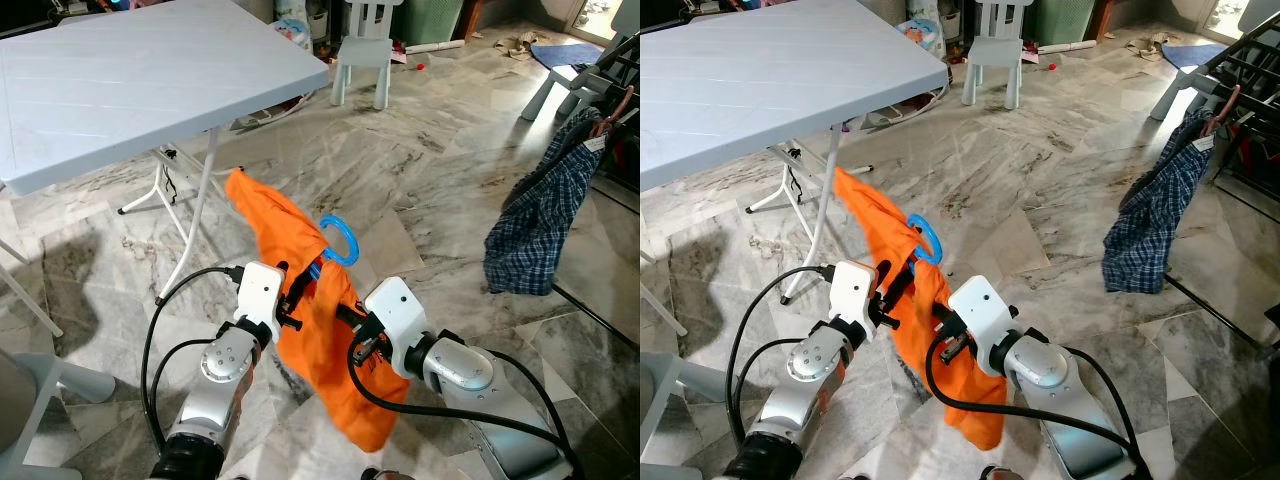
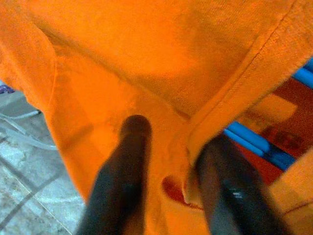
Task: Hang hanger
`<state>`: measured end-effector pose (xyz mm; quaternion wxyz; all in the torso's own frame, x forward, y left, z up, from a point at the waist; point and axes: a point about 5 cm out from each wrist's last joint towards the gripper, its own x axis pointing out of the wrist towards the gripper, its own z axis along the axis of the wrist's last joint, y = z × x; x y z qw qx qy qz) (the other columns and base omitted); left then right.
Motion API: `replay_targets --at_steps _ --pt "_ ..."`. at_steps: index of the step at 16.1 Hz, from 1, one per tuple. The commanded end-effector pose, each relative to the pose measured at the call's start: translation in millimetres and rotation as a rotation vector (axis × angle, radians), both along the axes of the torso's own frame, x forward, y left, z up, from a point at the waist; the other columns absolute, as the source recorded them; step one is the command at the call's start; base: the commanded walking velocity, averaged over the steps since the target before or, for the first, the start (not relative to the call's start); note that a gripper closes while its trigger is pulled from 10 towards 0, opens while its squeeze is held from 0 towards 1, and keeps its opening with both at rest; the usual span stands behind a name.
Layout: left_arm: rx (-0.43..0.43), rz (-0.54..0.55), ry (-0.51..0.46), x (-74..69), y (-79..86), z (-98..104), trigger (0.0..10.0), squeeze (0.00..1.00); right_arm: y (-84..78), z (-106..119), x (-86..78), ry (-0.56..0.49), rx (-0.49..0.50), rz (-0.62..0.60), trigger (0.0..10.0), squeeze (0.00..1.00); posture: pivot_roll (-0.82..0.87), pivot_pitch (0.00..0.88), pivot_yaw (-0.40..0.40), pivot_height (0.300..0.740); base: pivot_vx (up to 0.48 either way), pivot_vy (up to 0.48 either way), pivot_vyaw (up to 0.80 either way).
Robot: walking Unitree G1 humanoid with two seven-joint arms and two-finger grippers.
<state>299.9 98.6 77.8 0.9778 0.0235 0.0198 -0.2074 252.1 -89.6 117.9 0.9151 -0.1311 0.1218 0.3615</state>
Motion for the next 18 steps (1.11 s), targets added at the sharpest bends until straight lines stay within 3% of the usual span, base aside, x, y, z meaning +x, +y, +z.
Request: replay_targets --at_steps 1,9,14,15,18 --pt "0.006 -0.001 -0.006 2.3 2.1 0.5 0.0 0.00 6.7 8.3 -3.5 -0.023 0.027 0.042 10.0 0.00 -0.20 0.135 0.006 0.740 0.000 0.000 0.00" --pt "0.025 0.135 -0.006 12.6 24.3 1.9 0.0 0.00 0.4 4.6 -5.9 0.014 0.000 0.071 10.0 0.00 -0.19 0.149 0.007 0.740 0.000 0.000 0.00" --pt "0.049 0.254 -0.060 17.9 45.1 11.5 0.0 0.00 -17.4 -9.1 -2.0 -0.001 -0.169 0.053 10.0 0.00 -0.19 0.140 0.012 0.740 0.000 0.000 0.00" --pt "0.053 0.277 -0.074 19.1 50.5 15.0 0.0 0.00 -30.2 -15.4 -1.2 -0.013 -0.275 0.061 10.0 0.00 -0.19 0.136 0.012 0.740 0.000 0.000 0.00" --pt "0.072 0.304 -0.089 22.1 59.2 18.7 0.0 0.00 -55.4 -22.2 0.0 -0.004 -0.408 0.068 10.0 0.00 -0.19 0.133 0.011 0.740 0.000 0.000 0.00"
